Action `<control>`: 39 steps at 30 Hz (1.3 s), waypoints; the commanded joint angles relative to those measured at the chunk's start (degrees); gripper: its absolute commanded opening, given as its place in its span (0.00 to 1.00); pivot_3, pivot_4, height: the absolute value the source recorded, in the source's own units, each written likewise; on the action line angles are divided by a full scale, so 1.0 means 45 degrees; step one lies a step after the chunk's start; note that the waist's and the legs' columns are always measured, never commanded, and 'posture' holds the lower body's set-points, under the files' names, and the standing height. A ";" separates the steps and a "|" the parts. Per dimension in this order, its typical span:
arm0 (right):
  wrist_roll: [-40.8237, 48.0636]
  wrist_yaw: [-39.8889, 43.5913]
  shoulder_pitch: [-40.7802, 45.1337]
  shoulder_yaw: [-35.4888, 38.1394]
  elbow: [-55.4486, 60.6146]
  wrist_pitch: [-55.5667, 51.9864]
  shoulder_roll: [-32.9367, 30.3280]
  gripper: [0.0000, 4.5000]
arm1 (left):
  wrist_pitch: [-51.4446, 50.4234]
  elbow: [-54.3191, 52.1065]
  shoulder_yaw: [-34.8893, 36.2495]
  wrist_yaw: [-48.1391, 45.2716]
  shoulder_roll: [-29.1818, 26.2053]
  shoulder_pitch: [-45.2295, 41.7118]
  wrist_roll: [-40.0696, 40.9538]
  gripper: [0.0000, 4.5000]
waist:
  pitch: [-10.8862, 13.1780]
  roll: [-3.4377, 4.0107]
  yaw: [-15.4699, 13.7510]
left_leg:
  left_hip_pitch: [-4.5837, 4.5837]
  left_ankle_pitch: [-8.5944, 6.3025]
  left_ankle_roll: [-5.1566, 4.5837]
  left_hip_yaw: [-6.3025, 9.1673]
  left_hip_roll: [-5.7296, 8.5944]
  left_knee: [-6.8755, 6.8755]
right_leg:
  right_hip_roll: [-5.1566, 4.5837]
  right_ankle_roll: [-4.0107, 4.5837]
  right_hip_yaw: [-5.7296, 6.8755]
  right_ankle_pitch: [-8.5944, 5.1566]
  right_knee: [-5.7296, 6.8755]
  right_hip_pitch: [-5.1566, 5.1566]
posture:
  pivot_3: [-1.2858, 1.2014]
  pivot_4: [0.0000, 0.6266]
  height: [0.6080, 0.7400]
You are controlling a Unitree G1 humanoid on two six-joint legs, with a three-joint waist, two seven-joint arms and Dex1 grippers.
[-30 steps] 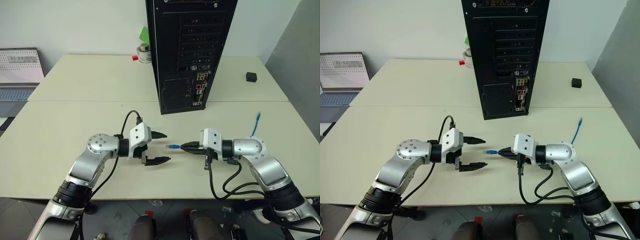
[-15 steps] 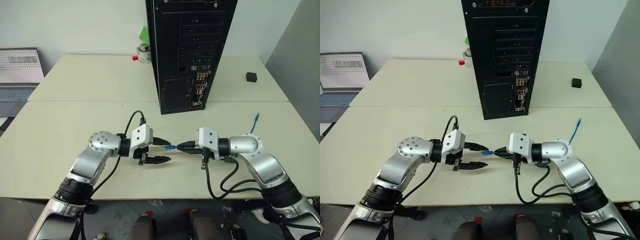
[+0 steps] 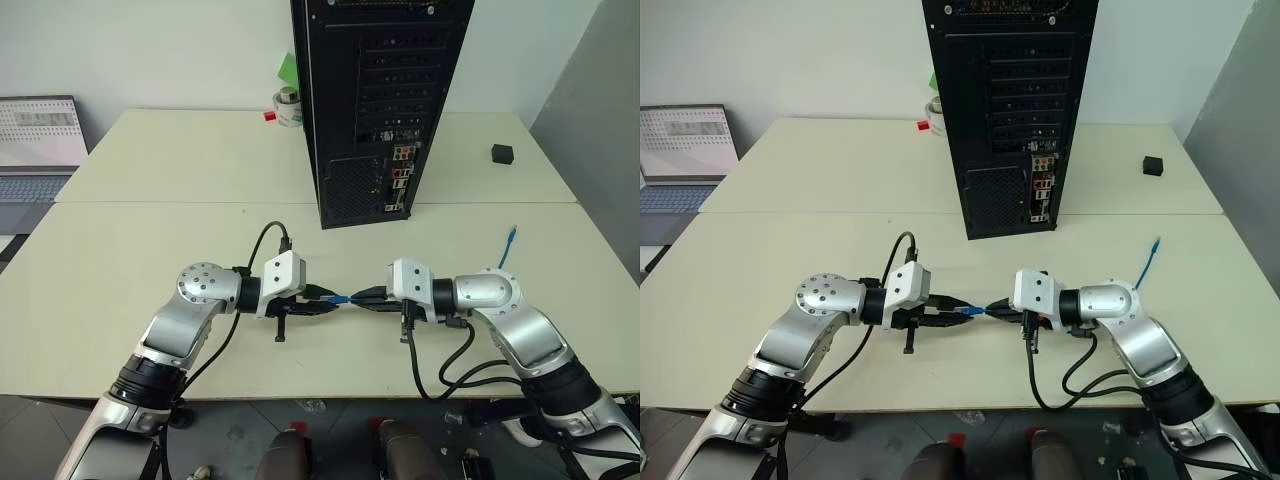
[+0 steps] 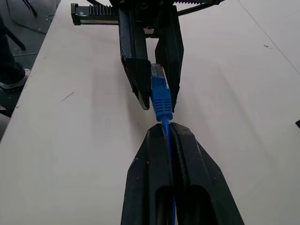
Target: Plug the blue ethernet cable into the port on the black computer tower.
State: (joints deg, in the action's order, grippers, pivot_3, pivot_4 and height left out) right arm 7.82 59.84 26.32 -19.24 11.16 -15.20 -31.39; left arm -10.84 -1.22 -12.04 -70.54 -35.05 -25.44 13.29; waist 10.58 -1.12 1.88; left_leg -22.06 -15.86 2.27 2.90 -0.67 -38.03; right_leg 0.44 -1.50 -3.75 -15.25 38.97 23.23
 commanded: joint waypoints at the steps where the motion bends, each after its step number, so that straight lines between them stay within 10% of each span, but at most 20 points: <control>1: 0.0186 0.0461 0.0278 0.0003 0.0656 -0.0051 -0.0245 0.05 | 0.0745 0.0068 -0.0051 0.0098 0.0013 0.0083 -0.0261 0.07 | 0.0000 0.0000 -0.0001 | 0.0000 0.0000 0.0000 -0.0001 0.0001 0.0000 | -0.0001 0.0000 -0.0001 0.0000 0.0000 0.0000 | 0.52 0.24 1.00; 12: 0.3662 0.0810 0.0420 0.2559 0.1566 -0.4094 -0.1177 0.61 | 0.8478 0.0778 0.0179 0.1625 0.0458 0.0778 -0.2259 0.07 | 0.0000 0.0000 -0.0033 | -0.0008 0.0000 0.0000 0.0007 0.0000 -0.0004 | -0.0017 0.0003 0.0000 0.0002 -0.0002 0.0004 | 0.52 0.24 1.00; 21: 0.6789 -0.0908 0.0115 0.3819 0.2196 -0.8042 -0.0176 0.62 | 1.6390 0.3948 0.1054 0.6102 0.0871 0.0061 -0.6529 0.07 | 0.0000 -0.0001 -0.0046 | -0.0013 0.0000 -0.0001 0.0009 0.0012 -0.0002 | -0.0083 0.0004 0.0013 0.0004 -0.0002 0.0002 | 0.52 0.24 1.00; 39: 0.7302 -0.2340 0.0228 0.3258 0.1910 -0.8321 0.1401 0.62 | 1.7725 0.4755 0.0847 0.9985 0.0502 -0.0558 -0.8993 0.07 | -0.0001 0.0000 -0.0022 | -0.0017 0.0000 -0.0002 0.0013 0.0016 -0.0001 | -0.0079 0.0001 0.0035 0.0004 0.0002 0.0002 | 0.52 0.24 1.00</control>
State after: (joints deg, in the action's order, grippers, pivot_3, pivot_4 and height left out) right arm 40.10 49.25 26.05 -4.34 19.33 -53.82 -25.34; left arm 68.16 20.85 -8.11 -27.47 -32.29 -27.09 -27.21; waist 10.57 -1.12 1.78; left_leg -22.14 -15.86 2.27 2.94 -0.60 -38.04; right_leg 0.09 -1.49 -3.58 -15.23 38.98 23.24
